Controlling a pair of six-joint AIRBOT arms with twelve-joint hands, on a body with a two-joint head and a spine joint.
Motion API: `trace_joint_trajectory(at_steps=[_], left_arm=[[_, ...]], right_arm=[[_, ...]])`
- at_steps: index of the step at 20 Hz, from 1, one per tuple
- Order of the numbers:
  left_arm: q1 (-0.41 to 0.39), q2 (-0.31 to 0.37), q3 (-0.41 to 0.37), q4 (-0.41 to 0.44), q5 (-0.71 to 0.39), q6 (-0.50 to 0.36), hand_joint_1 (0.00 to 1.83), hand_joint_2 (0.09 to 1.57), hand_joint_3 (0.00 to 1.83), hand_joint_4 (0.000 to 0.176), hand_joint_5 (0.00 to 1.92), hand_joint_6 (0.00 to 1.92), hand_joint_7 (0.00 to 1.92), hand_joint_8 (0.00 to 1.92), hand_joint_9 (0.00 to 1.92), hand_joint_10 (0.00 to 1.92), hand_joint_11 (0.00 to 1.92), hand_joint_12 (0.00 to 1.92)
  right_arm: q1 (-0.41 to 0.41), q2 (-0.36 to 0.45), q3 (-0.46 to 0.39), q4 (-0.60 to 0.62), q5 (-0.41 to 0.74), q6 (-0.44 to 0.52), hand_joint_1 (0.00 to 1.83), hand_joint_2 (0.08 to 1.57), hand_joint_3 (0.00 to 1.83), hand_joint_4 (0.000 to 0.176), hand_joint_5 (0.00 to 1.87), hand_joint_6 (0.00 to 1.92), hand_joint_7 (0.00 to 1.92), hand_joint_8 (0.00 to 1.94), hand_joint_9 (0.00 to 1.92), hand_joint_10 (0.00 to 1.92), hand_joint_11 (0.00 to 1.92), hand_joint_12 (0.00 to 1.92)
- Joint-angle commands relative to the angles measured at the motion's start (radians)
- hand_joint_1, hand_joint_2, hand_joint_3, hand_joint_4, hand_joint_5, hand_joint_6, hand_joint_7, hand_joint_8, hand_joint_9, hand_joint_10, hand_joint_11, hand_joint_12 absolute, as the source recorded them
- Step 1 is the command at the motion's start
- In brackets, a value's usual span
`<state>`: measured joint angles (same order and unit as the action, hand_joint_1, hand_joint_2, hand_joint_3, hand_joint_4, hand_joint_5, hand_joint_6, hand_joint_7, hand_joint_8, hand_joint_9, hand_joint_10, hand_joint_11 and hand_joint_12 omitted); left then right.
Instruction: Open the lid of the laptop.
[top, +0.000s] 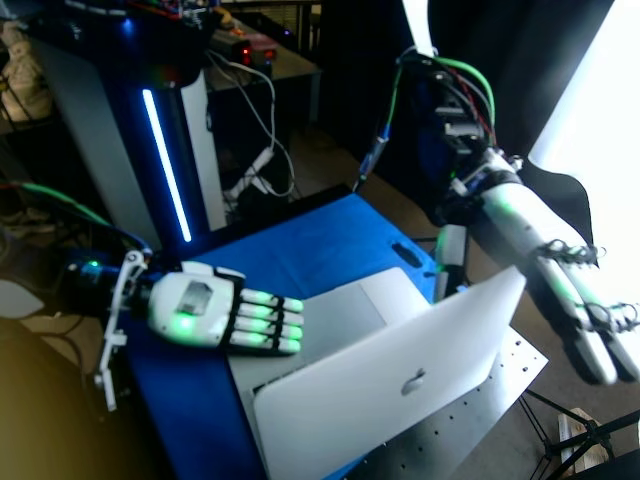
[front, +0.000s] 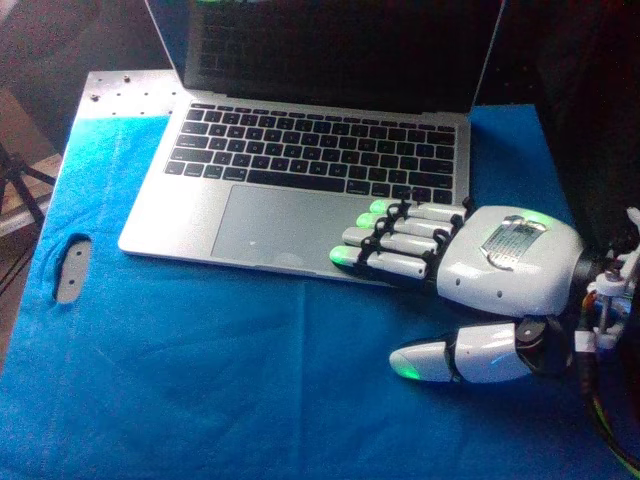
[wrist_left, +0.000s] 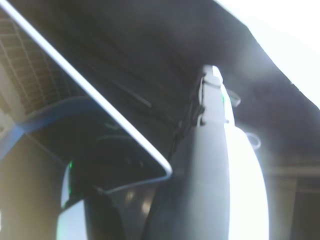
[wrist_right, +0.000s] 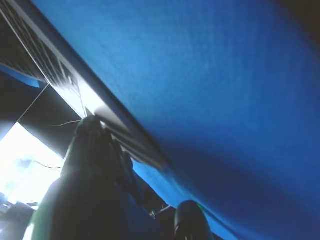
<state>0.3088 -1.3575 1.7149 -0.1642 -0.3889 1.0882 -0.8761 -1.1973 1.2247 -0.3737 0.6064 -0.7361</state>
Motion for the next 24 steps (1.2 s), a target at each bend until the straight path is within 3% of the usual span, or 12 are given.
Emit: trace_joint_trajectory(at_steps=[1,3,7,10,13,17,20,24], left_arm=[[-0.024,-0.003,0.013,0.003,-0.081,-0.002,0.79,1.03,0.00,0.176,0.00,0.00,0.00,0.00,0.00,0.00,0.00,0.00],[-0.052,-0.010,0.035,0.031,-0.053,-0.002,0.77,1.04,0.00,0.176,0.00,0.00,0.00,0.00,0.00,0.00,0.00,0.00],[-0.093,-0.052,0.104,0.058,0.022,0.010,0.92,0.95,0.00,0.176,0.00,0.00,0.00,0.00,0.00,0.00,0.00,0.00],[-0.131,-0.116,0.208,0.093,0.121,0.010,0.85,1.00,0.01,0.176,0.00,0.00,0.00,0.00,0.00,0.00,0.00,0.00],[-0.158,-0.138,0.254,0.115,0.160,0.027,0.85,1.02,0.01,0.176,0.00,0.00,0.00,0.00,0.00,0.00,0.00,0.00],[-0.167,-0.171,0.325,0.069,0.186,0.044,0.82,1.04,0.01,0.176,0.00,0.00,0.00,0.00,0.00,0.00,0.00,0.00],[-0.154,-0.227,0.421,0.027,0.214,0.045,0.81,1.03,0.00,0.176,0.00,0.00,0.00,0.00,0.00,0.00,0.00,0.00],[-0.144,-0.225,0.433,-0.007,0.222,0.045,0.80,1.01,0.00,0.176,0.00,0.00,0.00,0.00,0.00,0.00,0.00,0.00]], right_arm=[[0.007,-0.009,-0.001,-0.010,0.051,0.012,0.00,1.29,0.00,0.000,0.00,0.00,0.00,0.00,0.00,0.00,0.00,0.00],[0.006,-0.009,-0.001,-0.017,0.051,0.018,0.00,1.27,0.00,0.000,0.00,0.00,0.00,0.00,0.00,0.00,0.00,0.00],[0.006,-0.009,-0.002,-0.028,0.051,0.035,0.00,1.26,0.00,0.000,0.00,0.00,0.00,0.00,0.00,0.00,0.00,0.00],[0.006,-0.009,-0.004,-0.041,0.051,0.036,0.00,1.28,0.00,0.000,0.00,0.00,0.00,0.00,0.00,0.00,0.00,0.00],[0.007,-0.009,-0.003,-0.048,0.051,0.036,0.00,1.30,0.01,0.000,0.00,0.00,0.00,0.00,0.00,0.00,0.00,0.00],[0.007,-0.009,-0.004,-0.053,0.052,0.036,0.00,1.30,0.00,0.000,0.00,0.00,0.00,0.00,0.00,0.00,0.00,0.00],[0.007,-0.009,-0.002,-0.064,0.052,0.036,0.00,1.29,0.00,0.000,0.00,0.00,0.00,0.00,0.00,0.00,0.00,0.00],[0.008,-0.015,-0.001,-0.071,0.053,0.037,0.00,1.29,0.00,0.000,0.00,0.00,0.00,0.00,0.00,0.00,0.00,0.00]])
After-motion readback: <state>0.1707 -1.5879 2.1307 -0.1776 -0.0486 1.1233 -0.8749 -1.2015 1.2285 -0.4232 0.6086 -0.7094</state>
